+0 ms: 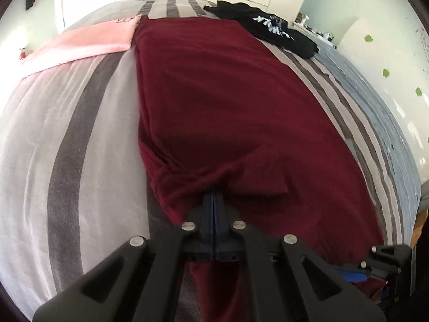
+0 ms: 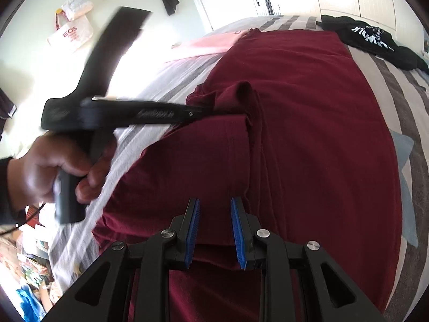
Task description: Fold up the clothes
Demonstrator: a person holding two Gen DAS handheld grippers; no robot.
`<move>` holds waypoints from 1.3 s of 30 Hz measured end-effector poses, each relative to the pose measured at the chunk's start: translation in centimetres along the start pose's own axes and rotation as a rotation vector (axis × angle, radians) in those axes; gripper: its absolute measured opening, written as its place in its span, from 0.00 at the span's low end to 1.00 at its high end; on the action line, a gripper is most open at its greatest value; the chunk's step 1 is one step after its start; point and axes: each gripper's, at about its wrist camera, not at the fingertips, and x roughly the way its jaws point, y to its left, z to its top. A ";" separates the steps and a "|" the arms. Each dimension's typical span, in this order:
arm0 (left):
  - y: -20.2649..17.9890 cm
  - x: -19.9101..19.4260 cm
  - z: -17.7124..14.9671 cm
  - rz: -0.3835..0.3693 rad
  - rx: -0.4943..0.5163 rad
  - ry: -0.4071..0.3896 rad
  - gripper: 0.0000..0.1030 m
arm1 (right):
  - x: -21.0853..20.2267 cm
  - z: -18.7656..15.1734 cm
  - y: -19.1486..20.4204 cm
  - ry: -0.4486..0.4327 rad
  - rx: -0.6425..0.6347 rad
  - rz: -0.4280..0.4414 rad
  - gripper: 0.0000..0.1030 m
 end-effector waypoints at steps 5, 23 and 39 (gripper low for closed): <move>-0.2 0.9 0.7 0.029 0.047 -0.017 0.02 | -0.5 -1.2 0.0 -0.006 -0.018 -0.011 0.22; -2.8 -8.1 -7.8 0.058 -0.012 -0.035 0.02 | -0.4 6.2 -0.8 -0.098 0.045 0.015 0.21; -3.1 -9.5 -14.5 0.109 -0.110 0.000 0.02 | 7.7 12.7 -5.2 -0.018 0.061 -0.027 0.21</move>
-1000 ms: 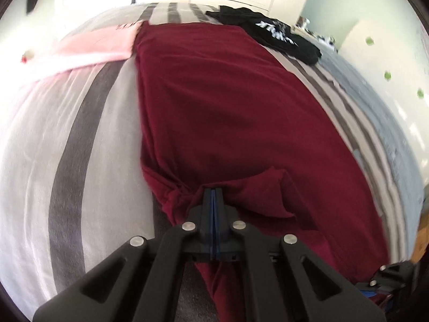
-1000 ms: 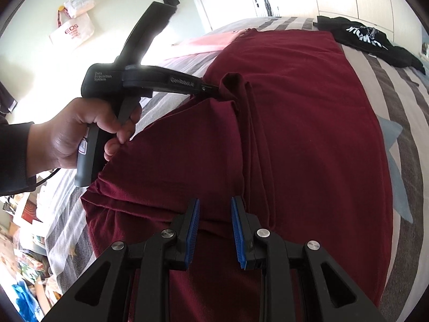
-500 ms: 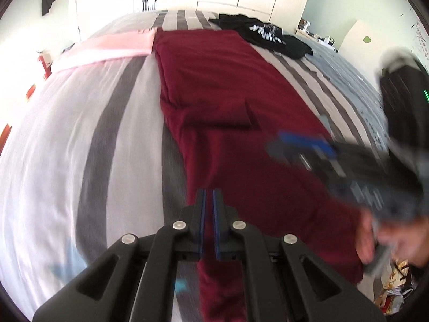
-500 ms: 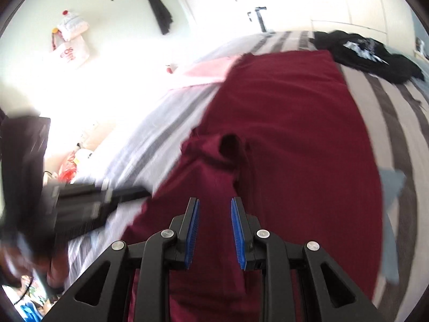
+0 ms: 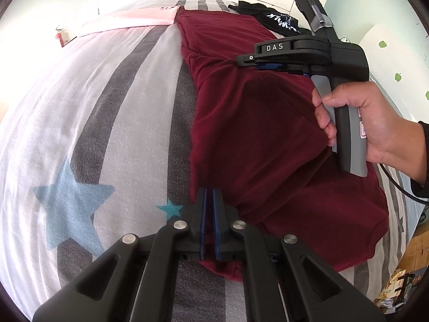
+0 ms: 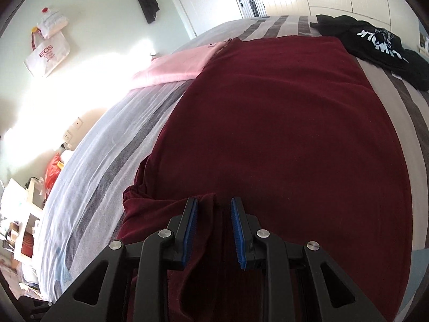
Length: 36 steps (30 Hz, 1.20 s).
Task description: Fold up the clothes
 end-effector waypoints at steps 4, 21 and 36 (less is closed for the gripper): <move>0.3 -1.9 1.5 0.002 -0.023 -0.020 0.02 | -2.1 0.2 -0.4 -0.044 0.023 0.002 0.22; 1.2 8.5 16.6 0.010 0.072 -0.081 0.02 | -9.5 -10.1 1.5 -0.023 -0.018 -0.013 0.22; 2.9 8.2 16.4 0.055 0.026 -0.085 0.04 | -10.1 -13.2 -3.3 -0.038 0.091 -0.071 0.22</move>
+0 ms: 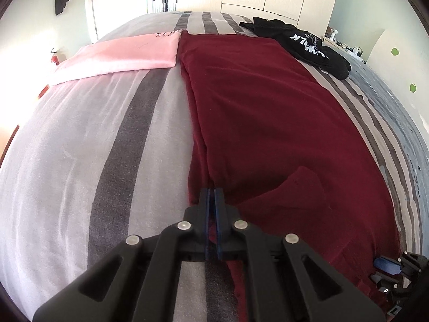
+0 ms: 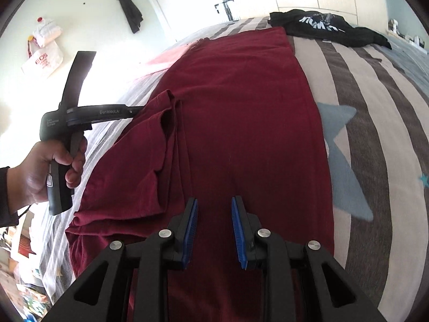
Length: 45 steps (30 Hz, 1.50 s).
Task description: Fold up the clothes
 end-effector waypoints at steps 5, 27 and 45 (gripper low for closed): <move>0.7 -5.3 -2.4 -0.015 -0.045 -0.046 0.04 | -2.5 -0.3 0.3 0.012 0.000 -0.019 0.24; -4.5 -13.1 -18.5 -0.030 -0.010 0.091 0.06 | -9.9 -10.9 2.2 0.048 -0.042 -0.082 0.25; -5.1 -12.1 -20.7 0.006 -0.028 0.123 0.06 | -10.3 -11.2 0.1 0.019 0.002 -0.129 0.25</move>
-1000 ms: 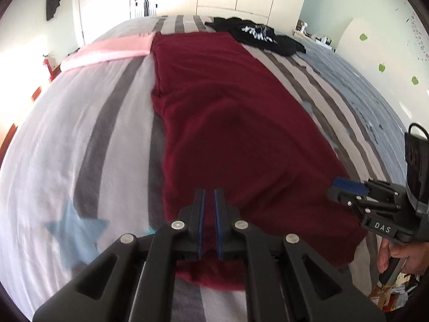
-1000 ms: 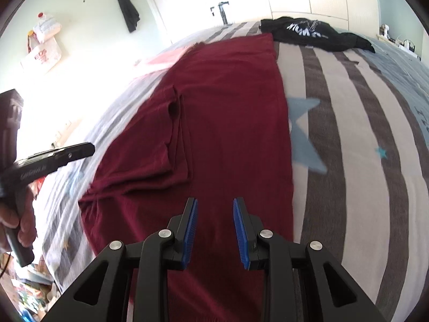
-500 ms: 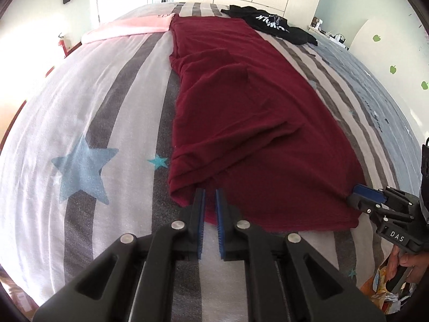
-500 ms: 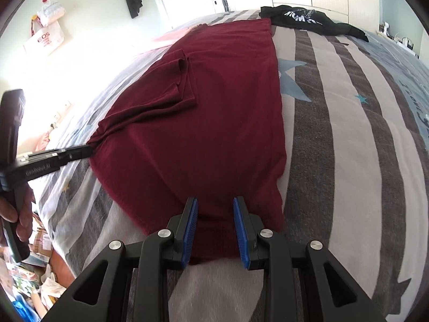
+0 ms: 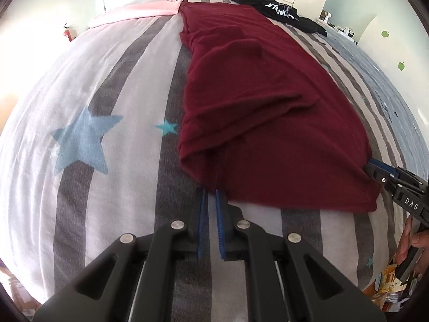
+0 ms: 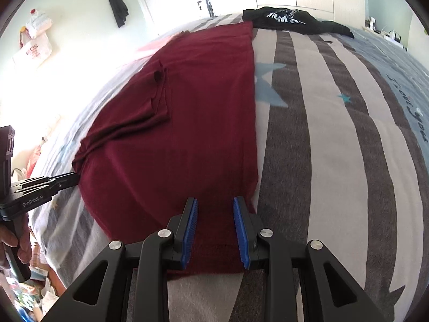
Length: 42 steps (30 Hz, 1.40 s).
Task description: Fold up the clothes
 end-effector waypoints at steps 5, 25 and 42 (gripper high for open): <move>0.1 -1.7 0.2 0.021 -0.038 -0.032 0.07 | -0.8 -0.4 0.2 0.015 0.008 0.006 0.24; 1.8 2.6 4.8 -0.059 -0.168 -0.070 0.62 | 1.9 4.2 -2.8 0.018 0.049 0.036 0.47; -1.4 4.0 5.8 -0.057 -0.084 -0.057 0.24 | 3.6 4.7 -1.1 0.040 0.014 0.067 0.47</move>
